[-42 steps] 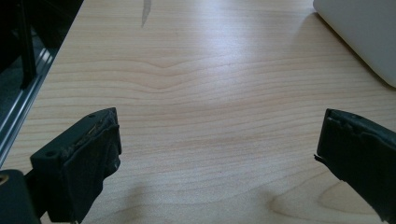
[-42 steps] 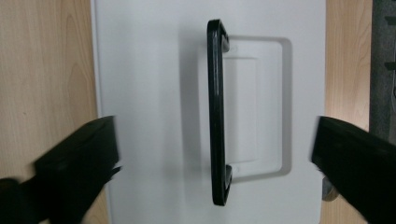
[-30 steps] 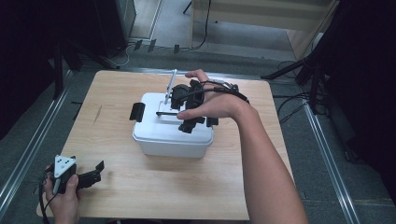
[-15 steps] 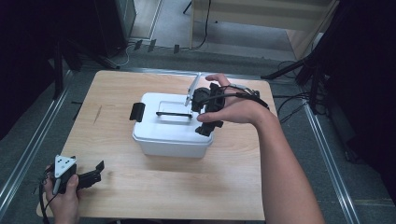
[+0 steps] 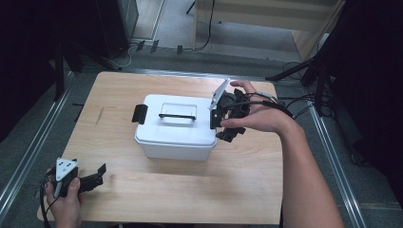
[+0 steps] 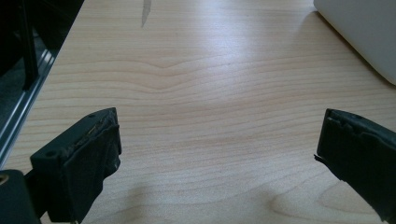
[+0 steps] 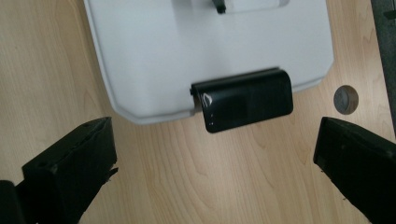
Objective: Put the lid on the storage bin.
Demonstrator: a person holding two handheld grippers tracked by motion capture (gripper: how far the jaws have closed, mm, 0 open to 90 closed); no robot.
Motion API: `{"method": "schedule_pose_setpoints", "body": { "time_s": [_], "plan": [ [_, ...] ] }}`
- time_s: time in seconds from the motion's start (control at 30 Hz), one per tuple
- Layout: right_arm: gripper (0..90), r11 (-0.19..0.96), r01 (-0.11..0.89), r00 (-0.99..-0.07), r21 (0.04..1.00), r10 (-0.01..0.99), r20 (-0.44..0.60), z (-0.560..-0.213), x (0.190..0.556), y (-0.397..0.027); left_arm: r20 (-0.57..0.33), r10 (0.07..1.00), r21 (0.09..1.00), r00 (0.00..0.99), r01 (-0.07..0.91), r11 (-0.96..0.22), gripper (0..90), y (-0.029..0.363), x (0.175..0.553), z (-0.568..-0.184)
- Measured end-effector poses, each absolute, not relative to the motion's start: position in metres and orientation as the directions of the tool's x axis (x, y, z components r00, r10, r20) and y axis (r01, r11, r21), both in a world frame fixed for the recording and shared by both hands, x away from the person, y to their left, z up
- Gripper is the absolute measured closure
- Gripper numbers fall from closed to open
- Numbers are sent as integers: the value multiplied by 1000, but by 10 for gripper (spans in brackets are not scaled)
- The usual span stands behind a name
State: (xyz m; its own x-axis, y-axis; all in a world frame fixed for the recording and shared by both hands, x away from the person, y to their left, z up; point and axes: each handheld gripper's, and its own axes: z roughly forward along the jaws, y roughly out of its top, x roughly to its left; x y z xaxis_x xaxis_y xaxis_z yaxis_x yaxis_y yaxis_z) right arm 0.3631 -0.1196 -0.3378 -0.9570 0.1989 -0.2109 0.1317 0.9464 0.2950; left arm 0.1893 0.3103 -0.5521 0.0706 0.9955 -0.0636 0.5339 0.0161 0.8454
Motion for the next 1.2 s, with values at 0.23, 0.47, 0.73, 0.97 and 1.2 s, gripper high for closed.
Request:
{"method": "schedule_pose_setpoints", "body": {
  "time_s": [0.23,0.47,0.73,0.97,1.2],
  "plan": [
    [0,940,165,-952,299,231,-200,-344,363,-139,-60,996,846,71,533,13,3,310,189,-552],
    [0,933,193,-947,304,258,-193,-352,361,-156,-61,996,846,70,533,14,2,310,189,-552],
    [0,922,232,-939,311,296,-175,-367,357,-178,-59,996,845,73,534,11,2,310,189,-552],
    [0,916,248,-932,316,314,-179,-382,352,-192,-58,996,846,73,534,10,2,309,189,-552],
    [0,908,258,-928,331,328,-178,-395,345,-203,-56,996,846,73,533,9,2,309,189,-552]
  ]
}}
